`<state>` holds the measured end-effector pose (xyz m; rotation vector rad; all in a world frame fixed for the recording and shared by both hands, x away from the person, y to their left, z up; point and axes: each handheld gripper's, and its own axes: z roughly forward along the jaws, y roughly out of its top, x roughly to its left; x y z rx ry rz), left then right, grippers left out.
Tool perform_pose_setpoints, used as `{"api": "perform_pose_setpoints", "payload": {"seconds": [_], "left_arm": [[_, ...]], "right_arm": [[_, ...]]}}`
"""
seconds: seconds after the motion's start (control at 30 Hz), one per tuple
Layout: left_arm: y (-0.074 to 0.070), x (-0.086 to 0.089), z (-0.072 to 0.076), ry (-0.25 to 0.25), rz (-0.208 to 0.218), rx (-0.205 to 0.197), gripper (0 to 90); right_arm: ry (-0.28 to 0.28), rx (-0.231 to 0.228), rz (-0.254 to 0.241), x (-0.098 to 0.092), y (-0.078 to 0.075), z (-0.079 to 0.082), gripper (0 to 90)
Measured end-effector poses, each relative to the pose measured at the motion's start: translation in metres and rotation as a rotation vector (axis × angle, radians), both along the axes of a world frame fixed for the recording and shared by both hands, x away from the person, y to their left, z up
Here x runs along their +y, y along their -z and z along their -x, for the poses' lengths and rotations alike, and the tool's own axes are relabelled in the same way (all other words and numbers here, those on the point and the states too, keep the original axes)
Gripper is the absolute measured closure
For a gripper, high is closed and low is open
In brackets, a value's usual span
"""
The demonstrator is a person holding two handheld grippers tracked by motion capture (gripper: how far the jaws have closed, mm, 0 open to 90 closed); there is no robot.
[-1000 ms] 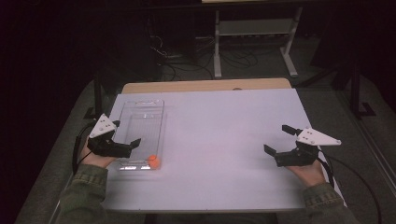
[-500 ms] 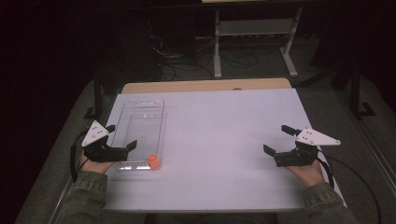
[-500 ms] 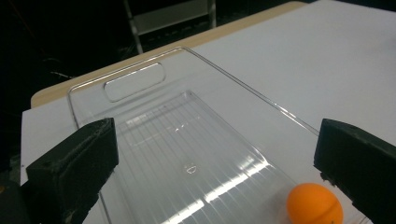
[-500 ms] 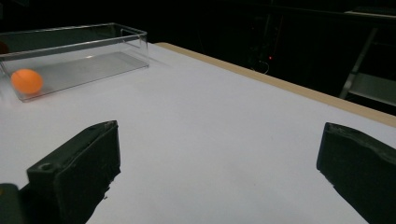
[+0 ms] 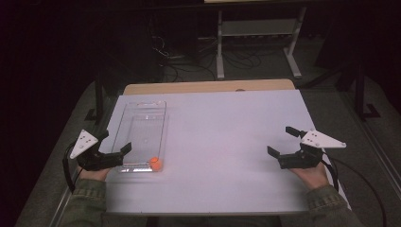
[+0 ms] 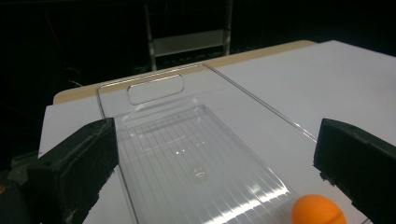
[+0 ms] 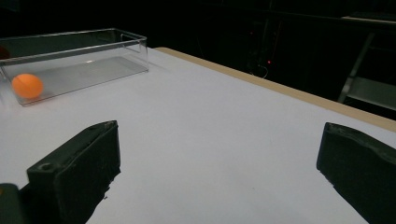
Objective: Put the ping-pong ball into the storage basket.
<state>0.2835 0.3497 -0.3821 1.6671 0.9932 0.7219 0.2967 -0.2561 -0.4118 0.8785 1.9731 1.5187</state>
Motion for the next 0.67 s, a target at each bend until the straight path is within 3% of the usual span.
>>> {"api": "perform_pose_setpoints", "payload": {"seconds": [0.13,0.43,0.67], "left_arm": [[0.004,0.002,0.005,-0.022,0.024,-0.02,0.0],[0.015,0.007,0.01,-0.061,0.034,-0.06,0.0],[0.02,0.012,0.012,-0.075,0.058,-0.064,0.0]], "right_arm": [[0.002,-0.001,0.0,0.0,0.0,0.0,0.0],[0.004,-0.007,-0.003,0.0,0.0,0.001,0.0],[0.008,-0.011,-0.01,-0.001,0.001,0.002,0.0]]}}
